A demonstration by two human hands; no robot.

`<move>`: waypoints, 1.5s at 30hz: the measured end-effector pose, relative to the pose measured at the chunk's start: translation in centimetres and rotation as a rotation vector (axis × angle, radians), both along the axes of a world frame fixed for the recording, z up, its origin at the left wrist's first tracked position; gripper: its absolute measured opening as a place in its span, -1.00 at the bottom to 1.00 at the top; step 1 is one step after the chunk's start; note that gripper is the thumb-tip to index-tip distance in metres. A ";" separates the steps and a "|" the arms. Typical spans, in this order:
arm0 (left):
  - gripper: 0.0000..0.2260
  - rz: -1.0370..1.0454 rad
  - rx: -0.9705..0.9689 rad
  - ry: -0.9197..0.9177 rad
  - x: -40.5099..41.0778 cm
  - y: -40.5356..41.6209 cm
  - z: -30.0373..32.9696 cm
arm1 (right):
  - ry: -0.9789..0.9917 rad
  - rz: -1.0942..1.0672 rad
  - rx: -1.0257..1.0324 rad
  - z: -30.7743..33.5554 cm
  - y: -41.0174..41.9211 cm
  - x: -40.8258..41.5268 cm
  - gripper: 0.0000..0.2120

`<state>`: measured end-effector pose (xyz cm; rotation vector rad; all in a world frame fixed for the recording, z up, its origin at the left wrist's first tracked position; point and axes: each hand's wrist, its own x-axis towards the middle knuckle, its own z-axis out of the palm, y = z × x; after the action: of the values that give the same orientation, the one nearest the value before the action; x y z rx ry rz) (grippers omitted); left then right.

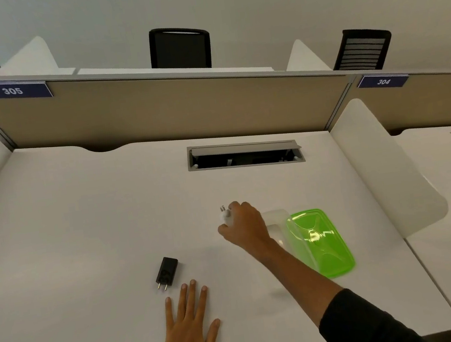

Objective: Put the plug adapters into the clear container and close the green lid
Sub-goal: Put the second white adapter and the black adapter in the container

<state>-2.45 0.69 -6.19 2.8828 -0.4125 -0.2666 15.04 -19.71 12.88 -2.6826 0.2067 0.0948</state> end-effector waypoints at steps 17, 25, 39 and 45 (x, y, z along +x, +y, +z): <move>-0.24 -0.003 0.008 0.000 0.2 0.1 0.3 | 0.340 -0.096 -0.292 -2.3 -10.7 -6.2 -0.55; -0.24 -0.008 0.009 -0.008 -0.3 0.4 0.2 | 0.383 -0.091 -0.302 -3.1 -9.8 -7.3 -0.60; -0.24 0.000 0.004 -0.004 -0.2 0.2 0.6 | 0.328 -0.130 -0.337 -2.9 -9.6 -6.6 -0.68; -0.24 0.000 -0.003 0.001 -0.2 0.2 0.5 | 0.182 -0.169 -0.318 -1.4 -9.1 -4.8 -0.61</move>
<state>-2.67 0.91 -5.68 2.8801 -0.4124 -0.2669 10.27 -28.84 11.44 -2.9566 0.5461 0.2747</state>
